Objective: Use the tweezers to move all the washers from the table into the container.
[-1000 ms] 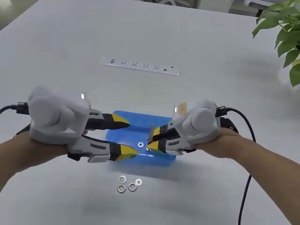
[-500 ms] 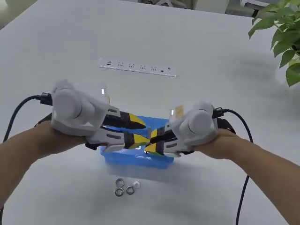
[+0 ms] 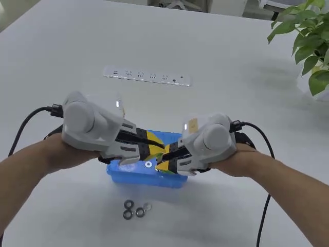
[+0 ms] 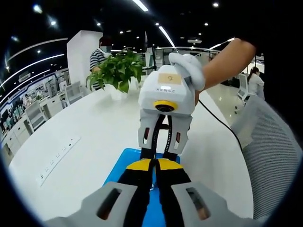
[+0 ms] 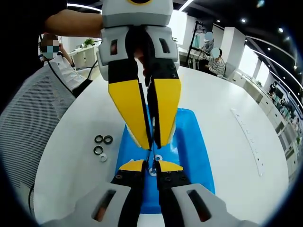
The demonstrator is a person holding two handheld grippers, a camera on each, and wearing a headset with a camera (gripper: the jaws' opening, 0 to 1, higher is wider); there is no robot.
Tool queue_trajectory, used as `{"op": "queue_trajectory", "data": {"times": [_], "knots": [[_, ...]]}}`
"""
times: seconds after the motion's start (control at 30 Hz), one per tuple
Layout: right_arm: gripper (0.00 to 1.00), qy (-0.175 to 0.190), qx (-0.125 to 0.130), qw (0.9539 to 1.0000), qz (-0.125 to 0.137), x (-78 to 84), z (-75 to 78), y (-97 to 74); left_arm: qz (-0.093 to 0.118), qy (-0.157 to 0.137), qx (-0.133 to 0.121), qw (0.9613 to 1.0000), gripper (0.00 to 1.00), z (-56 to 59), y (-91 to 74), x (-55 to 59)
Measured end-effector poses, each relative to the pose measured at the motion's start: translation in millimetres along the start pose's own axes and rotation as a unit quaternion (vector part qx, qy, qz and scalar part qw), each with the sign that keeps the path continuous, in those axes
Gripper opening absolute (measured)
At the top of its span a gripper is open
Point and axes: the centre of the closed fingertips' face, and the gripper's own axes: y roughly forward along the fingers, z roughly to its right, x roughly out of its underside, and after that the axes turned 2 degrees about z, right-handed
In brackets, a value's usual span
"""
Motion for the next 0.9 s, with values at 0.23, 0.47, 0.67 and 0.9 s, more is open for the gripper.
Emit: {"op": "queue_trajectory", "data": {"times": [0.23, 0.47, 0.67, 0.9], "knots": [[0.12, -0.006, 0.0, 1.0, -0.003, -0.7, 0.1, -0.2, 0.0, 0.004, 0.006, 1.0, 0.06, 2.1, 0.4, -0.6], [0.13, -0.005, 0.003, 1.0, 0.002, -4.1, 0.5, -1.5, -0.002, 0.002, 0.004, 1.0, 0.05, 0.5, -0.3, -0.3], [0.17, -0.002, 0.007, 1.0, 0.005, -8.7, 0.6, -3.9, -0.003, 0.002, 0.004, 1.0, 0.05, 0.2, -2.3, -2.4], [0.22, 0.001, 0.019, 0.9998, 0.009, -13.4, 2.4, -9.7, -0.003, 0.0, 0.0, 1.0, 0.05, -1.9, -6.6, -6.1]]}}
